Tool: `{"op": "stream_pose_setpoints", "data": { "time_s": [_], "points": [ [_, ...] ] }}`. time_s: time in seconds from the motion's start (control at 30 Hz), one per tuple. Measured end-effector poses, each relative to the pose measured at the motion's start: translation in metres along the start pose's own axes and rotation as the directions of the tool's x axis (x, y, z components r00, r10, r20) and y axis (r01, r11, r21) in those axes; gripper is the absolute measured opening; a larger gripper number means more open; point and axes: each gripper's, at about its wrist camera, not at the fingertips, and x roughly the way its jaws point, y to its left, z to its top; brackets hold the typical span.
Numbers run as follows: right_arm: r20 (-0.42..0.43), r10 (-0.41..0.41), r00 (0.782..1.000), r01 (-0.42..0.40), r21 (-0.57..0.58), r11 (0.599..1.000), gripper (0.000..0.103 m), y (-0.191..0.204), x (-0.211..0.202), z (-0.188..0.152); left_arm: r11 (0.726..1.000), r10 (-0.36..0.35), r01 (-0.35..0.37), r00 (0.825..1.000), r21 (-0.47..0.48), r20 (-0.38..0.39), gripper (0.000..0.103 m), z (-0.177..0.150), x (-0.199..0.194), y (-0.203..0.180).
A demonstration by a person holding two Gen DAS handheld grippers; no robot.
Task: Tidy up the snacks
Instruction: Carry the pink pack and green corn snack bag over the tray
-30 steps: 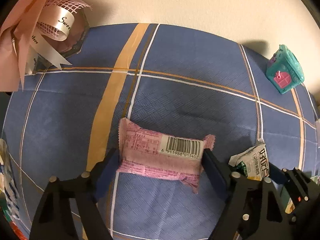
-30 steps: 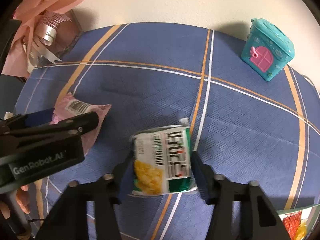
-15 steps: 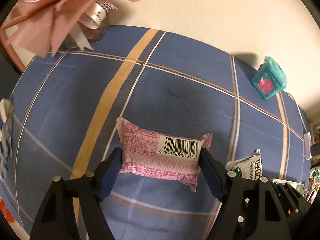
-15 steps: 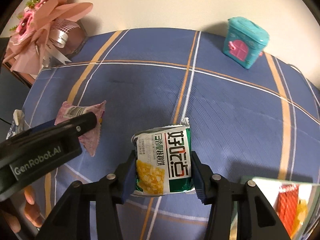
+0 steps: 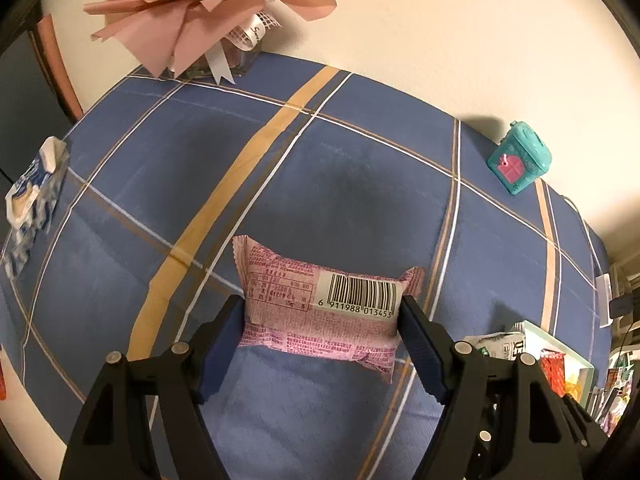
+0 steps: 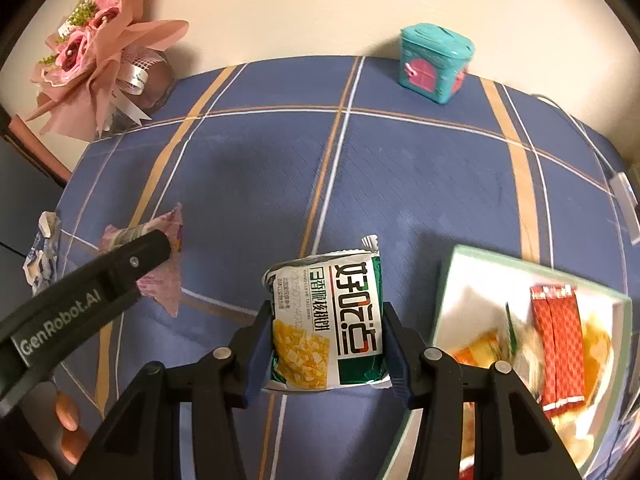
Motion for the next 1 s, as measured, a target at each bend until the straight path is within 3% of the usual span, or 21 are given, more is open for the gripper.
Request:
{"op": "stream_pose_setpoints", "data": {
  "time_s": [0.4,1.0],
  "points": [
    [0.036,-0.01,0.999,0.008,0.049,0.999,0.053,-0.018,-0.041,-0.039,1.0,-0.013,0.013,0.999,0.011,0.037,0.078,-0.039,-0.033,-0.016],
    [0.094,-0.02,0.995,0.01,0.112,0.994,0.053,-0.065,-0.085,-0.063,0.998,-0.058,0.055,0.997,0.039,0.055,0.078,-0.055,-0.06,-0.055]
  ]
}}
